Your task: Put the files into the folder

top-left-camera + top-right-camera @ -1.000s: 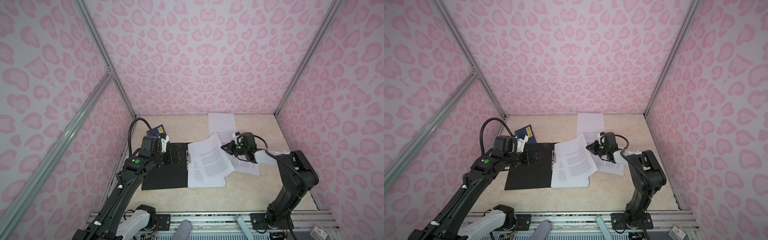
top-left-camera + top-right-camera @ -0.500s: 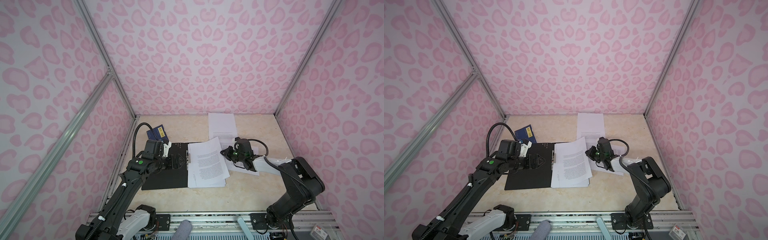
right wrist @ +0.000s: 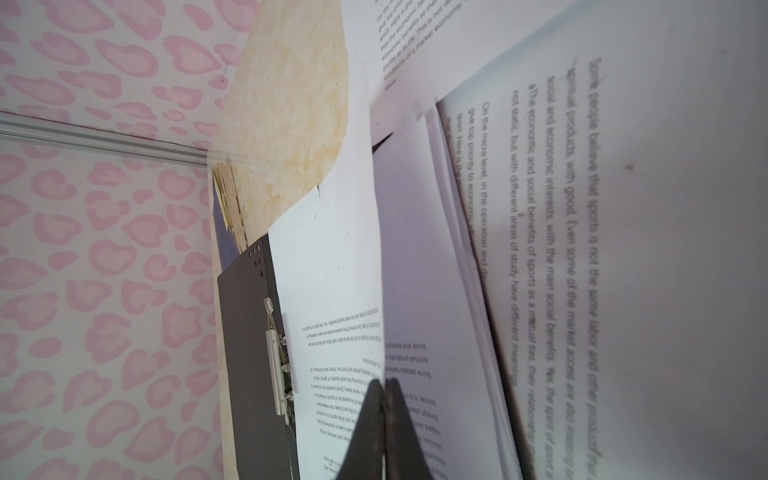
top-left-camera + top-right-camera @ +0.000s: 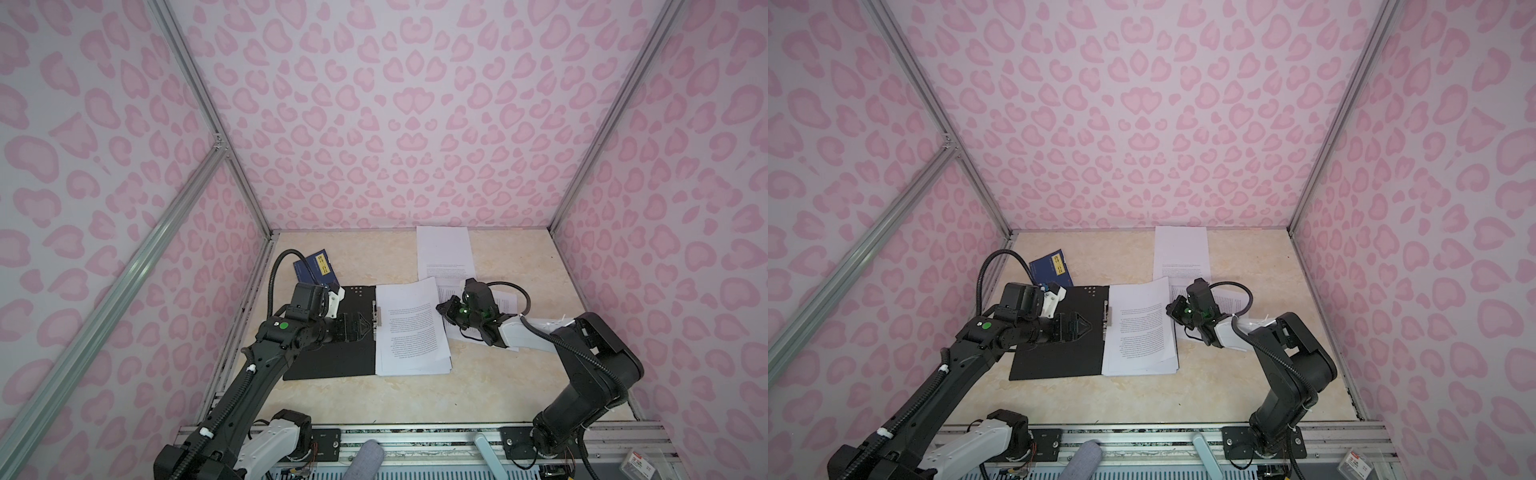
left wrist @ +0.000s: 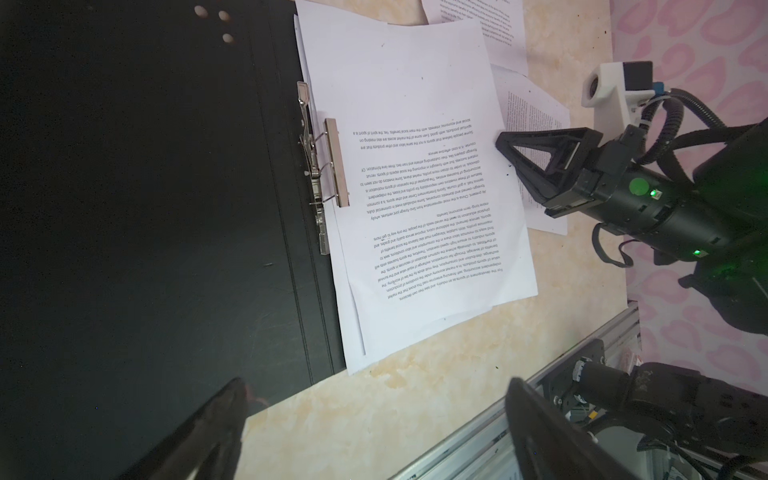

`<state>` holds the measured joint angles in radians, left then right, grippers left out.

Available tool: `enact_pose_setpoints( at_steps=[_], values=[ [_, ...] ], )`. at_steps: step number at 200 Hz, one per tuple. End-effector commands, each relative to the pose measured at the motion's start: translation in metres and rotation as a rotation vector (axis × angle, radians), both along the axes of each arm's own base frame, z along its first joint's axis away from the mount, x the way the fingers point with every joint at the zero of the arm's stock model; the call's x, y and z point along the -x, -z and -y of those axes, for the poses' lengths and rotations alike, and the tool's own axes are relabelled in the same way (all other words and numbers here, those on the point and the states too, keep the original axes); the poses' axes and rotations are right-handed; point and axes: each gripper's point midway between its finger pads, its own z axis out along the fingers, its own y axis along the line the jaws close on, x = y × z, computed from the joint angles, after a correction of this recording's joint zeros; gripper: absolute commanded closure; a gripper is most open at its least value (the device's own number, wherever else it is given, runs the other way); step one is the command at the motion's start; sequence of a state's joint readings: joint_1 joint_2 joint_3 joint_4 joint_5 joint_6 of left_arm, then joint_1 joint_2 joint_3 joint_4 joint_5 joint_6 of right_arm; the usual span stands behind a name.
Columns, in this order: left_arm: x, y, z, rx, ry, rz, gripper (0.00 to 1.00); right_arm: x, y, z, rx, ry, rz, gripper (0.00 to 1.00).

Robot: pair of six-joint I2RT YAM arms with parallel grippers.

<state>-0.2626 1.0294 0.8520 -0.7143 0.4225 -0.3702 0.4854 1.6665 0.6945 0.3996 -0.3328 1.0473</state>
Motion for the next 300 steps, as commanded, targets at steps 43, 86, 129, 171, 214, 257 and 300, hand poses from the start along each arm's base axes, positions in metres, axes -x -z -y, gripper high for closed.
enact_pose_setpoints(
  at_steps=[43, 86, 129, 171, 214, 257, 300],
  values=[
    [0.0, 0.001, 0.003, 0.011, 0.015, 0.0, 0.03, 0.001, 0.005, -0.005, -0.009, 0.006, 0.001, 1.0],
    [0.0, 0.002, 0.003, 0.011, 0.014, -0.002, 0.03, 0.002, 0.008, -0.008, -0.01, -0.002, -0.002, 1.0],
    [-0.001, 0.006, 0.004, 0.022, 0.001, -0.026, 0.03, 0.005, 0.011, -0.008, -0.013, -0.001, -0.01, 0.84],
    [0.001, 0.014, 0.006, 0.027, 0.002, -0.058, 0.03, 0.012, 0.01, -0.001, 0.016, 0.019, -0.019, 0.5],
    [0.01, 0.036, 0.011, -0.038, 0.023, -0.127, 0.02, 0.021, 0.01, 0.013, 0.12, 0.017, -0.066, 0.34],
    [0.017, 0.061, 0.035, -0.099, 0.071, -0.171, 0.03, 0.042, 0.016, 0.013, 0.215, -0.085, -0.142, 0.31],
    [0.016, 0.084, 0.056, -0.133, 0.113, -0.19, 0.03, 0.071, 0.028, 0.006, 0.232, -0.167, -0.187, 0.26]
  ],
)
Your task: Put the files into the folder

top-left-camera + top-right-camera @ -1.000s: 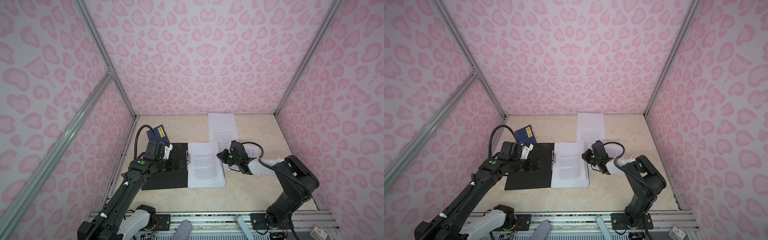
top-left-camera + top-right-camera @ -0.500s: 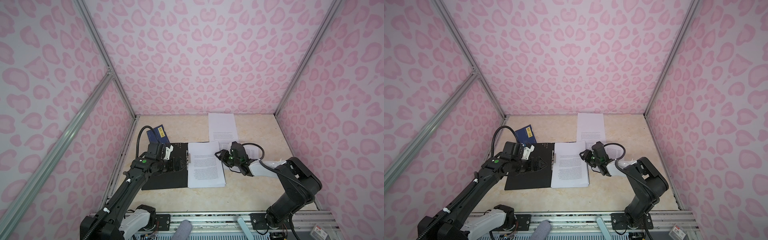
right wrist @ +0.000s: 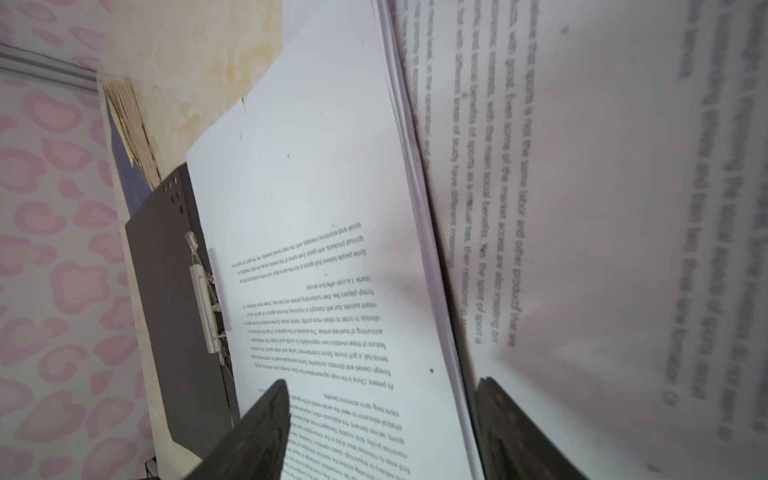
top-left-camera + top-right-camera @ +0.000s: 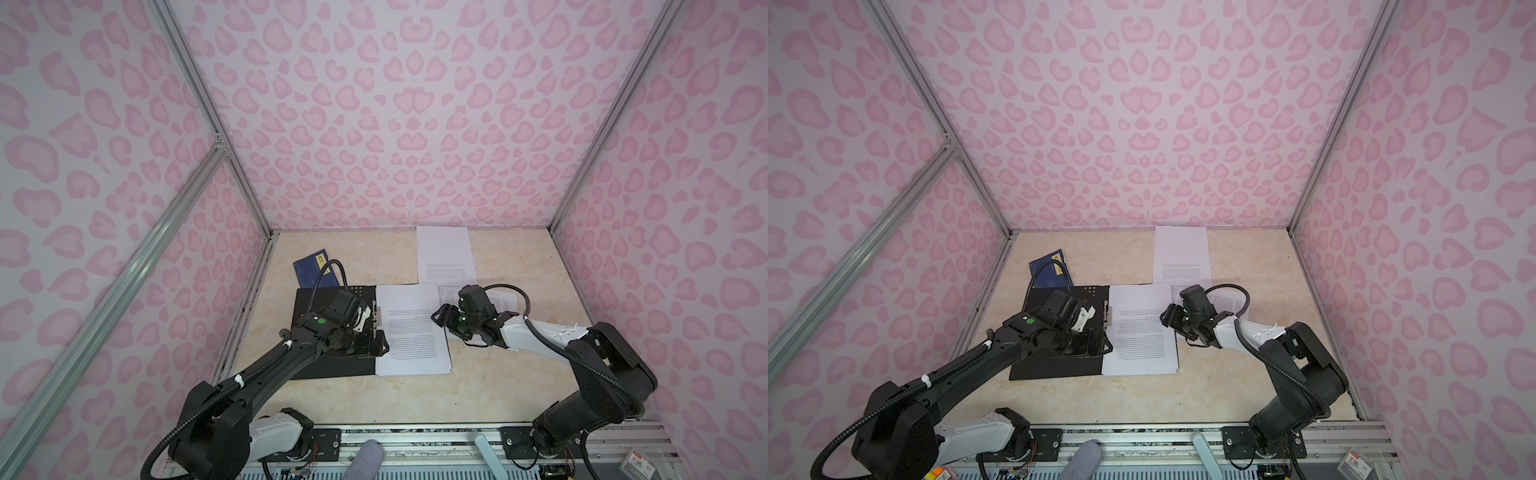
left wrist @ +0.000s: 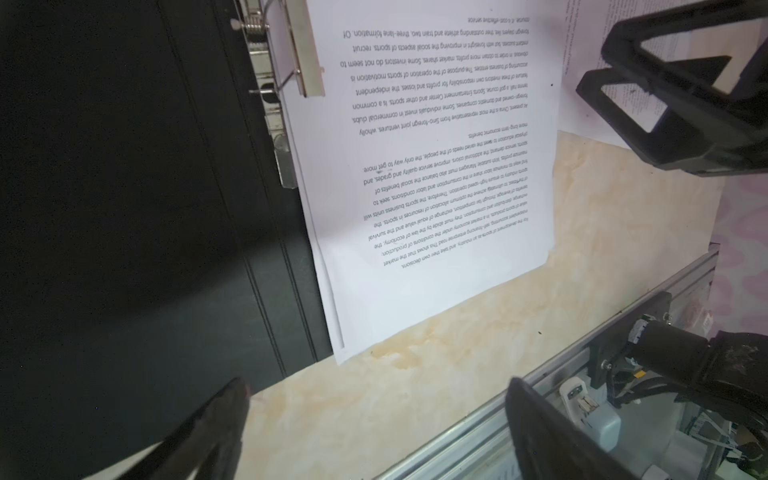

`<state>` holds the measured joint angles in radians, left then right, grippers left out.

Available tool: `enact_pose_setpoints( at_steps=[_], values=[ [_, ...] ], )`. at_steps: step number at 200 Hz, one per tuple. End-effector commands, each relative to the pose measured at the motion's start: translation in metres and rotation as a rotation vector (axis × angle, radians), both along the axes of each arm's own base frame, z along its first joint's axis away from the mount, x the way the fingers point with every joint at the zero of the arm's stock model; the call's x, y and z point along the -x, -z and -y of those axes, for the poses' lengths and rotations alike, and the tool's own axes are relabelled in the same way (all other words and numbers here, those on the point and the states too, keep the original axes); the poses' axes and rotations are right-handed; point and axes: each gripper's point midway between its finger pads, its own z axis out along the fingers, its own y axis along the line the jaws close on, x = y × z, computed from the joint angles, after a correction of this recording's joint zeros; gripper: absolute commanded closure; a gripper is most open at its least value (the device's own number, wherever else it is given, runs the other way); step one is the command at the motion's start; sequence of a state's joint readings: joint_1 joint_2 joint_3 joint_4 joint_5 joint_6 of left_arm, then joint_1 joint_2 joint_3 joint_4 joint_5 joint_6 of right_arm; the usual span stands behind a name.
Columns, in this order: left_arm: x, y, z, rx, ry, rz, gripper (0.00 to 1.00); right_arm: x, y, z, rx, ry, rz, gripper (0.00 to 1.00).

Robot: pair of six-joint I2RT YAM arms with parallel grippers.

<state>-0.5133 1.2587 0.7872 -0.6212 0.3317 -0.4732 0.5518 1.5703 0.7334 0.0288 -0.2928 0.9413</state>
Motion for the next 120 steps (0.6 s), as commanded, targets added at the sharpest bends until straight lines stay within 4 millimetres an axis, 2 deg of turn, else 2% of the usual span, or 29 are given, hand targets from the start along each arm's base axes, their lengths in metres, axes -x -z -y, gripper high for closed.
enact_pose_setpoints(
  at_steps=[1, 44, 93, 120],
  values=[
    [-0.009, 0.009, 0.009, -0.011, -0.005, 0.018, 0.03, 0.022, 0.014, 0.001, 0.037, -0.056, -0.057, 0.26],
    [-0.01, 0.031, 0.021, -0.037, 0.025, -0.013, 0.03, 0.039, 0.022, -0.006, 0.037, -0.086, -0.083, 0.28],
    [-0.008, 0.041, 0.039, -0.027, 0.052, -0.035, 0.03, 0.042, 0.023, -0.011, 0.037, -0.102, -0.087, 0.3],
    [-0.006, 0.049, 0.037, -0.05, 0.043, -0.052, 0.03, 0.042, 0.025, -0.013, 0.035, -0.104, -0.097, 0.31]
  ],
)
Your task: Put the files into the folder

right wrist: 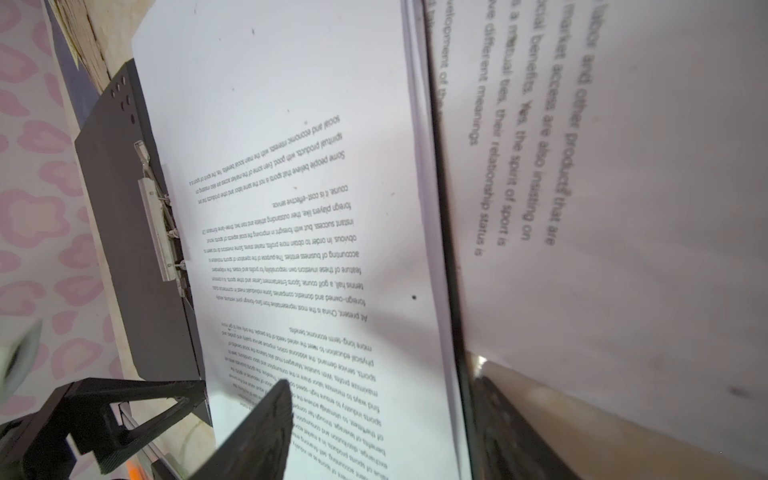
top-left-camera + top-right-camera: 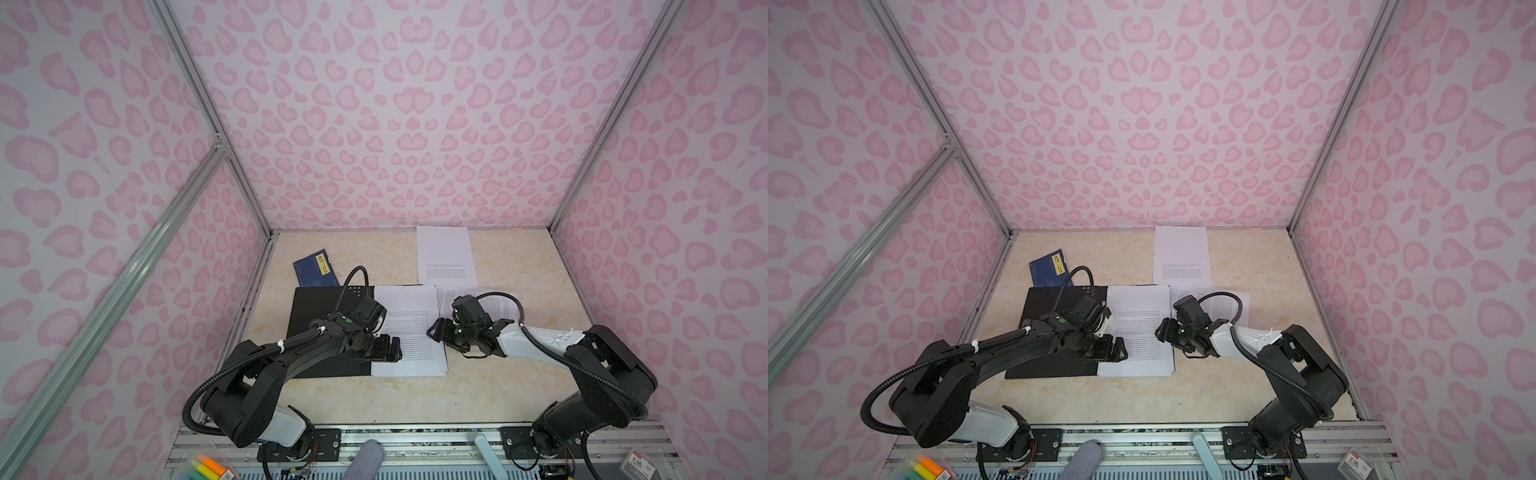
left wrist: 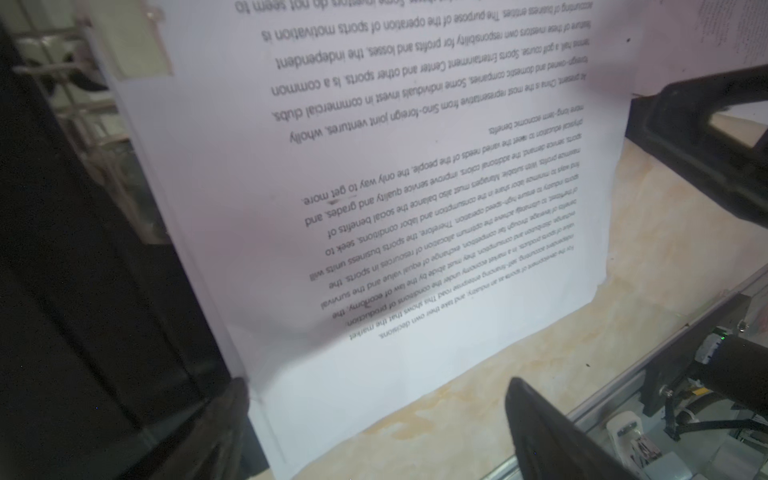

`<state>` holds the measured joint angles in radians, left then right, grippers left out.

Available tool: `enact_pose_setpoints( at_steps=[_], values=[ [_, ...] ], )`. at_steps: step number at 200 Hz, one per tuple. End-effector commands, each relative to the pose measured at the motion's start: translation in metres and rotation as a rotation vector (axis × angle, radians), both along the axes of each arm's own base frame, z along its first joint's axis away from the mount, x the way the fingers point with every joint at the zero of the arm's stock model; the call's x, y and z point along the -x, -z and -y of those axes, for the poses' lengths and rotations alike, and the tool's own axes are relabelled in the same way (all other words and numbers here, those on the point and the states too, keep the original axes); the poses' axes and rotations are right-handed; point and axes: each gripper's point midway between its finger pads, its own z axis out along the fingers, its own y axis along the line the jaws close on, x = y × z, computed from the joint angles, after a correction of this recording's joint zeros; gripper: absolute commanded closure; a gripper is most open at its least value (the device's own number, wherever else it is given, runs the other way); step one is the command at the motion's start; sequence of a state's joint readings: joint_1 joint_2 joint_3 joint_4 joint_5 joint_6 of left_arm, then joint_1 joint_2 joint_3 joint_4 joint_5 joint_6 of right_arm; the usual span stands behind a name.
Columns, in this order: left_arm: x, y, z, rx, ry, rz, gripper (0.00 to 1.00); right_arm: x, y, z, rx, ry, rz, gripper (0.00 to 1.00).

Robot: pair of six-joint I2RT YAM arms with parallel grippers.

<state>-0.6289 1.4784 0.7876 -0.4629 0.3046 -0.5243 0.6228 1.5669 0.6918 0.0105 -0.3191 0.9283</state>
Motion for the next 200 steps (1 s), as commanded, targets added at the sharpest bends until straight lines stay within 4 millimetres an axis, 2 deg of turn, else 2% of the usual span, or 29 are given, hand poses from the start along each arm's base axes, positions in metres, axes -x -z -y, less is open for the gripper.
enact_pose_setpoints(
  at_steps=[1, 33, 64, 97, 118, 200],
  values=[
    [-0.006, 0.002, 0.003, -0.002, -0.019, 0.009, 0.03, 0.008, 0.01, 0.002, 0.019, -0.007, -0.046, 0.31],
    [-0.004, 0.004, 0.001, -0.013, -0.025, 0.005, 0.02, 0.009, 0.013, 0.001, 0.013, -0.007, -0.053, 0.32],
    [-0.012, -0.012, -0.003, -0.03, -0.043, 0.051, 0.03, 0.006, 0.006, 0.001, 0.014, -0.015, -0.027, 0.31],
    [-0.027, -0.031, -0.034, -0.185, -0.129, 0.13, 0.02, -0.005, -0.015, 0.012, 0.069, -0.026, 0.023, 0.27],
    [-0.033, -0.042, -0.045, -0.201, -0.168, 0.169, 0.02, -0.009, -0.019, 0.021, 0.097, -0.036, 0.022, 0.27],
    [-0.037, -0.011, -0.081, -0.112, -0.332, 0.053, 0.02, -0.012, -0.013, -0.008, 0.087, -0.118, 0.017, 0.29]
  ],
)
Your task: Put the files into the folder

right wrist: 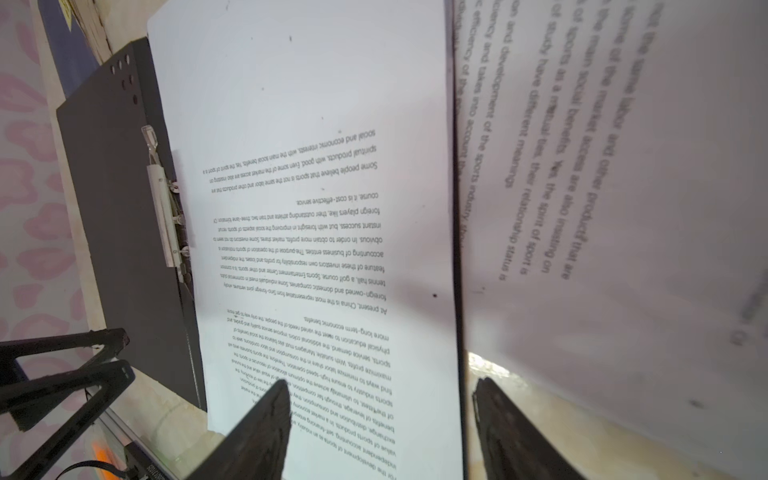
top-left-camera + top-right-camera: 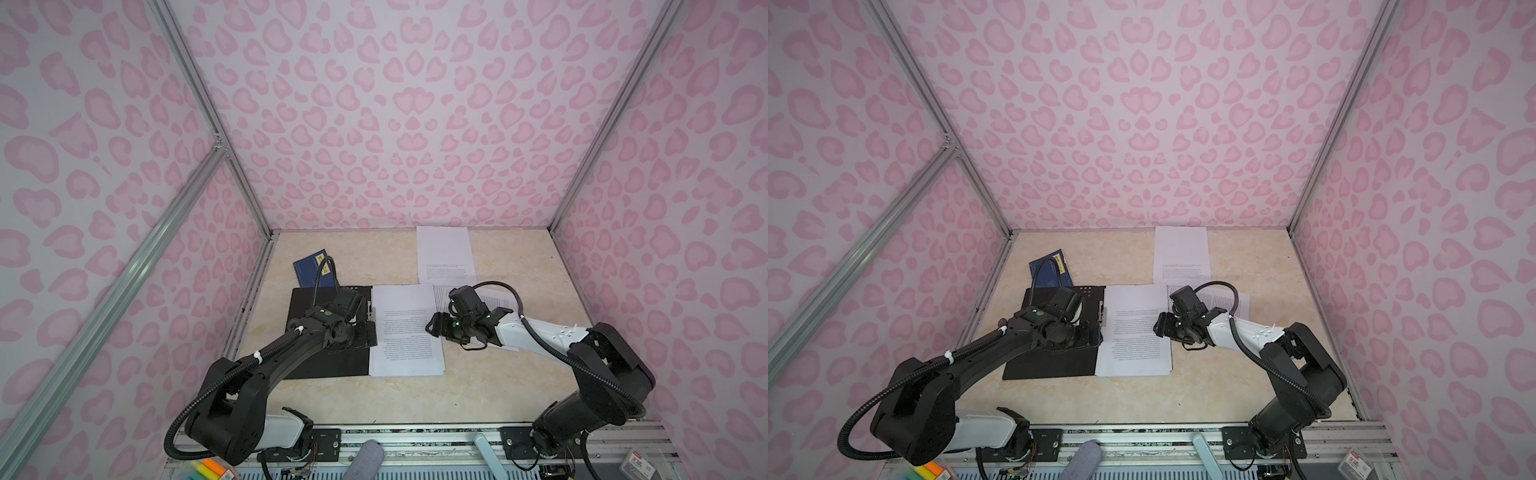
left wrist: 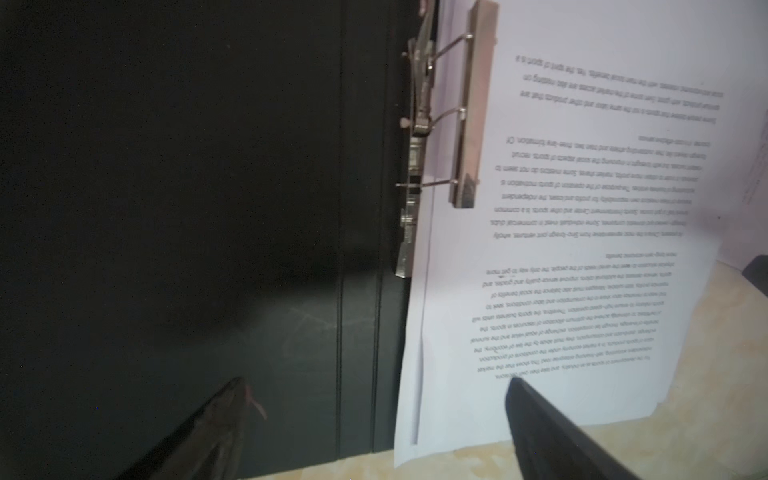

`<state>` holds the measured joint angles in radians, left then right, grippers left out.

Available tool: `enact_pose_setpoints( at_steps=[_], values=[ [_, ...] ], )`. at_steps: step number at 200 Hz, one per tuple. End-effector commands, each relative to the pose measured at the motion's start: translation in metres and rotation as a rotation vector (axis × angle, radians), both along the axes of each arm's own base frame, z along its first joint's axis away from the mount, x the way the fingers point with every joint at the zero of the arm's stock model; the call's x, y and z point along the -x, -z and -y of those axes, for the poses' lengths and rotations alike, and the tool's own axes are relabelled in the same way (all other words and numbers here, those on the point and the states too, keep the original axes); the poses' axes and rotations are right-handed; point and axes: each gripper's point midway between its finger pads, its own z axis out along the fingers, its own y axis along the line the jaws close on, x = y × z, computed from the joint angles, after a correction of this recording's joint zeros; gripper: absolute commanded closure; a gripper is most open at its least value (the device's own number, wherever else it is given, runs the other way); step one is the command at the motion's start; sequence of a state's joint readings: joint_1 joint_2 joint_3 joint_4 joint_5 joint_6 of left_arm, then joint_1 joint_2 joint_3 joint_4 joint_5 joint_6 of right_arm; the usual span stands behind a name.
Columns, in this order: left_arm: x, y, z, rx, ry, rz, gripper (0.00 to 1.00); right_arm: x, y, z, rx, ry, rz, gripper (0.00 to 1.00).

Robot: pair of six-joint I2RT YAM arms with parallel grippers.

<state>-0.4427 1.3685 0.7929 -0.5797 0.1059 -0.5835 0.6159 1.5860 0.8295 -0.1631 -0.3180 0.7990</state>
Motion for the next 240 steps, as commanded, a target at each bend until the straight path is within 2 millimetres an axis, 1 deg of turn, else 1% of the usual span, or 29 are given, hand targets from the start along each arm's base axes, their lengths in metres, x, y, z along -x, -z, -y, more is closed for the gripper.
enact_pose_setpoints(
  at_steps=[1, 43, 87, 126, 154, 205, 240],
  values=[
    [0.0, 0.005, -0.001, 0.045, -0.028, -0.016, 0.02, -0.002, 0.004, -0.004, 0.013, -0.022, -0.004, 0.29],
    [0.002, 0.015, -0.006, 0.049, -0.038, -0.041, 0.02, -0.009, 0.007, -0.006, 0.031, -0.019, -0.007, 0.3],
    [0.006, 0.024, -0.007, 0.054, -0.042, -0.063, 0.02, -0.01, 0.01, -0.008, 0.032, -0.021, -0.011, 0.32],
    [0.007, 0.027, -0.006, 0.058, -0.042, -0.073, 0.02, -0.012, 0.008, -0.007, 0.033, -0.012, -0.004, 0.33],
    [0.007, 0.03, -0.006, 0.061, -0.042, -0.077, 0.02, -0.012, 0.004, -0.001, 0.055, -0.004, 0.015, 0.33],
    [0.007, 0.03, -0.004, 0.068, -0.041, -0.079, 0.02, -0.011, 0.013, -0.003, 0.058, -0.007, -0.006, 0.33],
    [0.008, 0.031, -0.005, 0.066, -0.042, -0.083, 0.02, -0.012, 0.014, -0.006, 0.043, -0.012, -0.011, 0.34]
  ],
)
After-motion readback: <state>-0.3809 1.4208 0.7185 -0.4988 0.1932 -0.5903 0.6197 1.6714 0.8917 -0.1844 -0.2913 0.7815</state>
